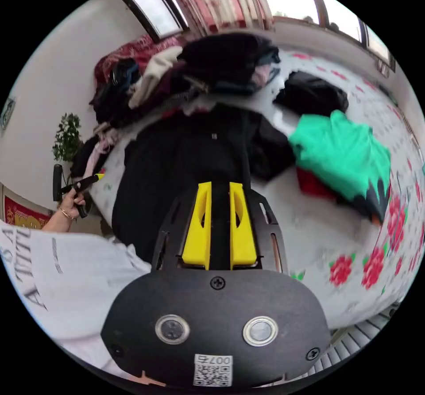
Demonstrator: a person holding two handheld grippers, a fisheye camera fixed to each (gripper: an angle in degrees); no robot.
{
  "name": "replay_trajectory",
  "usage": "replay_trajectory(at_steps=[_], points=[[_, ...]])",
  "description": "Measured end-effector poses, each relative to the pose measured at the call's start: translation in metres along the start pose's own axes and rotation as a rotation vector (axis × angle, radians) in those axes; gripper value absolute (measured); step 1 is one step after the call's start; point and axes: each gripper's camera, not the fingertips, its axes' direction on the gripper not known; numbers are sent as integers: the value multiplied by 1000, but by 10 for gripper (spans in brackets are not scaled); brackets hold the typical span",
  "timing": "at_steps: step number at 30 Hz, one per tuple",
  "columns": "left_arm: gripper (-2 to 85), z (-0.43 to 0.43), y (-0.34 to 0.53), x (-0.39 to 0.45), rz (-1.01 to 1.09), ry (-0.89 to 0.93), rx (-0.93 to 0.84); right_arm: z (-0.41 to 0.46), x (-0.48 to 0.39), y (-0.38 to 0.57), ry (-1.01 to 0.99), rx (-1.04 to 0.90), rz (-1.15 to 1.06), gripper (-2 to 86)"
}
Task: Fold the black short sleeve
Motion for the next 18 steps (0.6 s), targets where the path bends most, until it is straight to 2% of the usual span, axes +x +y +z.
replay_trajectory(at_steps=[5,8,12,16,18], points=[[84,4,108,-14,-169,-7,-155,14,12,84,-15,-148,42,49],[99,14,128,-7,-177,59,-172,21,15,109,-66,-183,60,52],[106,38,135,12,-136,105,-186,40,4,120,-73,-197,-21,52],[22,52,128,36,-83,-81,-253,67,-6,118,25,-249,-84,30],[3,50,116,42,-60,17,-312,67,-4,105,56,-223,-127,10]])
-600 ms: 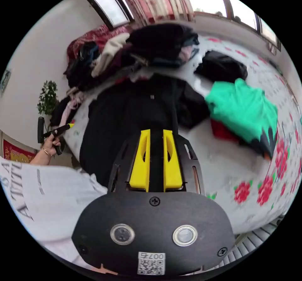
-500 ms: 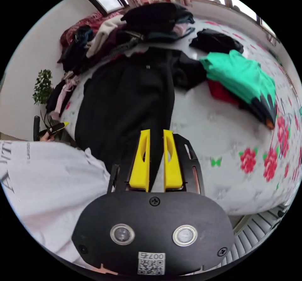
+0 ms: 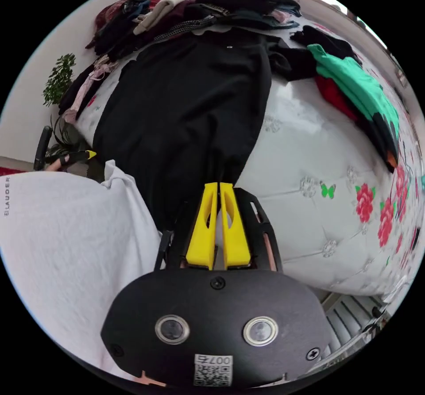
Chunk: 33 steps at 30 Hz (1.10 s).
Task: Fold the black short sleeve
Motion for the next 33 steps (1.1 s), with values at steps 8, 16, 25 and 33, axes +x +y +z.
replay_trajectory(at_steps=[8,16,25,33], points=[[23,-51,-86,16,-27,-51,222,-60,58,-60,39,259,118,2],[75,-63,-33,16,-44,-38,315,-61,57,-12,-32,321,52,28],[87,-57,7,21,-11,-83,230,-23,42,-7,-134,195,18,57],[8,-63,-9,19,12,-153,125,-4,42,-18,-5,44,69,8]])
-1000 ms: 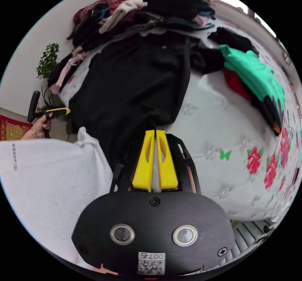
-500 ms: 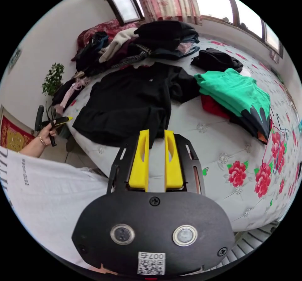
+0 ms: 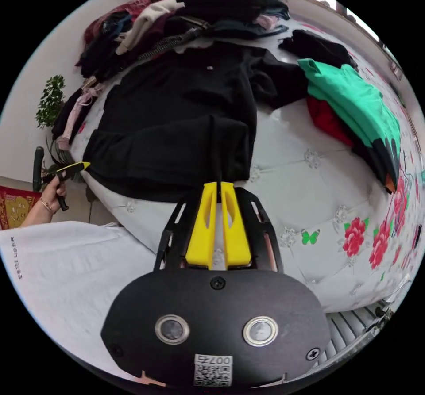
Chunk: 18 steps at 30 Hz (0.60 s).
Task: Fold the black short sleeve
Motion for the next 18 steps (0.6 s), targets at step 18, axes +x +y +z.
replay_trajectory(at_steps=[18], points=[[-9,-193,62,-142,-205,817,460,-216,64,48,-610,290,-115,-3]])
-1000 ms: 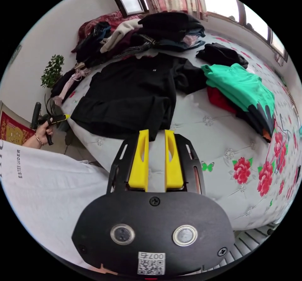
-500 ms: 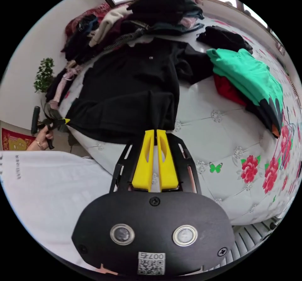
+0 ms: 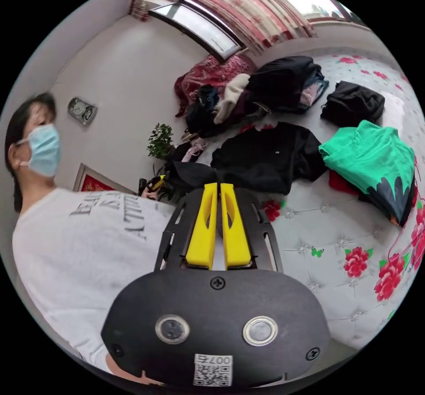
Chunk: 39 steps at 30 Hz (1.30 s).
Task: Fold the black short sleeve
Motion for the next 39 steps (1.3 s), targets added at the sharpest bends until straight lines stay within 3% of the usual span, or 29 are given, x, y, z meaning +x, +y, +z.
replay_trajectory(at_steps=[3,9,14,16,18,20,23,26,32,39], points=[[-9,25,-42,-25,-118,44,21,15,28,-42,-59,34,91,-3],[-9,25,-134,38,3,178,119,-20,5,-98,-158,268,51,-3],[-9,-28,-116,135,444,149,133,-56,-67,-54,-42,325,-262,-2],[-9,-29,-88,134,491,95,66,-50,-70,-24,31,297,-257,-2],[-9,-17,-60,109,431,36,-26,-20,-51,14,132,210,-140,-1],[-9,8,-20,47,154,-15,-133,12,-24,42,158,128,1,0],[-10,36,32,-21,-146,-35,-186,65,21,82,248,17,220,2],[-10,50,59,-47,-291,-72,-189,97,46,107,327,-85,394,10],[-10,54,44,-23,-216,-132,-224,114,23,108,401,-57,336,30],[-10,61,37,2,-199,-128,-224,180,24,111,417,-246,415,33]])
